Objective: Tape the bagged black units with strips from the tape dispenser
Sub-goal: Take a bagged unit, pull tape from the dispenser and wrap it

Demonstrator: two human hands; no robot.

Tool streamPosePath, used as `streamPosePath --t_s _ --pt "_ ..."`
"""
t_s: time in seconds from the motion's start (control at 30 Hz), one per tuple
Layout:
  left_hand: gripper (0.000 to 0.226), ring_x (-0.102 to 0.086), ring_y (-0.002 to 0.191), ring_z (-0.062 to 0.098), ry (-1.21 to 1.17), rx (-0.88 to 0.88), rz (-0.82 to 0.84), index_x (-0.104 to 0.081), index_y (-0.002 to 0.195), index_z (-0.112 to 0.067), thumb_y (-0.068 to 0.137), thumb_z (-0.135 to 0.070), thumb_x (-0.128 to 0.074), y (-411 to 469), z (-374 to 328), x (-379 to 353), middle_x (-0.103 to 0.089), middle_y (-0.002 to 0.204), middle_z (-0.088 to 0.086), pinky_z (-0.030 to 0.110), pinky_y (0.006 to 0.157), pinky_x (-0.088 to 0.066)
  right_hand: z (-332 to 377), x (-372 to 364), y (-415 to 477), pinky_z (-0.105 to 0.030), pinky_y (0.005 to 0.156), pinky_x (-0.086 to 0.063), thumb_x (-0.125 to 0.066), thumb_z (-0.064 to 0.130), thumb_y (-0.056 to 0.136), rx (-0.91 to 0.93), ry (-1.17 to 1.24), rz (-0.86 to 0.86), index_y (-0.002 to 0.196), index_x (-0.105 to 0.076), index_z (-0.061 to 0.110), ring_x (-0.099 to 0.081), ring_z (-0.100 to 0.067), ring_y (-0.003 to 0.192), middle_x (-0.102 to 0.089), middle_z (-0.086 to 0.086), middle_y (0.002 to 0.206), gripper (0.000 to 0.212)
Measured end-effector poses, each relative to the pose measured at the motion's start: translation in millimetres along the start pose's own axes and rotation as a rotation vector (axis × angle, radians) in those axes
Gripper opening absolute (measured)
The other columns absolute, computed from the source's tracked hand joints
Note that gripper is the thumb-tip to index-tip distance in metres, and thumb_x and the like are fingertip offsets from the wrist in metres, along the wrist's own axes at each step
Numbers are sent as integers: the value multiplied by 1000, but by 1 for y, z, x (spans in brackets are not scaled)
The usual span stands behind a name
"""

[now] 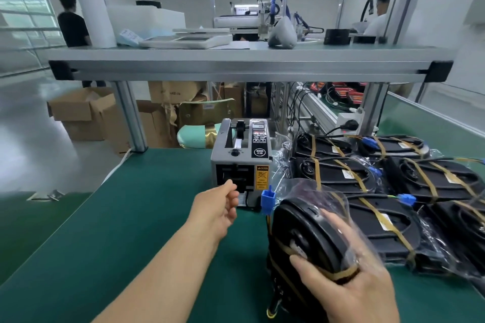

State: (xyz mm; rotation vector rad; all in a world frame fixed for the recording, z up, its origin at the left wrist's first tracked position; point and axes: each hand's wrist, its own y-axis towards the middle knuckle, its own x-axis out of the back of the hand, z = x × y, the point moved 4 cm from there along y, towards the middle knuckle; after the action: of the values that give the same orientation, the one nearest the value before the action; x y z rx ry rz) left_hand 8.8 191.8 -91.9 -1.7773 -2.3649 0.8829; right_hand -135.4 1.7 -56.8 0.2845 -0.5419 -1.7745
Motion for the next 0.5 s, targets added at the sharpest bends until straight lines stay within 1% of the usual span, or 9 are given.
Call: streamPosePath --t_s 0.07,0.1,0.17,0.23,0.3,0.37,0.43,0.5 --pt "18 -52 43 4 -24 43 -27 -65 81 -10 96 -21 -62 9 0 -7 -58 48 -5 13 35 -35 1 -2 1 7 67 -40 -87 -18 48 2 9 -6 110 -69 20 -59 27 79 -64 47 84 76" --pt "20 -52 46 4 -31 49 -47 -64 79 -10 95 -21 -63 13 -2 -9 -58 48 -5 13 35 -34 0 -2 1 8 66 -40 -86 -19 48 -5 22 -11 109 -69 20 -59 27 78 -63 47 83 75" --pt "19 -52 50 5 -37 55 -83 -64 78 -11 94 -21 -64 18 -4 -13 -59 54 -4 13 36 -33 -4 -2 1 7 66 -40 -86 -20 48 -23 50 -13 108 -69 20 -59 27 78 -64 46 83 74" --pt "16 -53 49 4 -43 68 -106 -63 80 -13 94 -21 -64 21 -5 -16 -59 61 -4 14 39 -32 -7 -1 1 7 66 -41 -87 -17 49 -26 41 -8 110 -69 22 -60 26 79 -64 46 85 74" --pt "14 -54 44 2 -60 74 -122 -62 82 -14 94 -21 -65 23 -6 -18 -59 62 -4 16 43 -31 -13 1 1 6 66 -42 -88 -14 50 -40 47 -8 112 -69 24 -62 24 79 -66 43 87 75" --pt "13 -55 45 3 -85 75 -145 -61 83 -14 93 -20 -66 26 -6 -19 -59 63 -4 19 45 -32 -19 2 0 3 66 -46 -89 -12 50 -55 67 -6 113 -69 26 -65 18 79 -69 38 88 76" --pt "12 -56 43 3 -124 79 -175 -60 82 -13 93 -16 -65 31 -7 -21 -60 65 -3 18 39 -34 -24 2 0 0 67 -48 -90 -12 50 -70 87 -5 113 -69 29 -68 13 79 -72 31 89 78" --pt "11 -52 32 3 -208 77 -214 -57 83 -10 93 -7 -61 35 -7 -25 -60 66 1 11 32 -31 -26 1 -1 0 69 -49 -91 -11 49 -68 69 6 114 -69 31 -70 10 80 -74 28 91 80"
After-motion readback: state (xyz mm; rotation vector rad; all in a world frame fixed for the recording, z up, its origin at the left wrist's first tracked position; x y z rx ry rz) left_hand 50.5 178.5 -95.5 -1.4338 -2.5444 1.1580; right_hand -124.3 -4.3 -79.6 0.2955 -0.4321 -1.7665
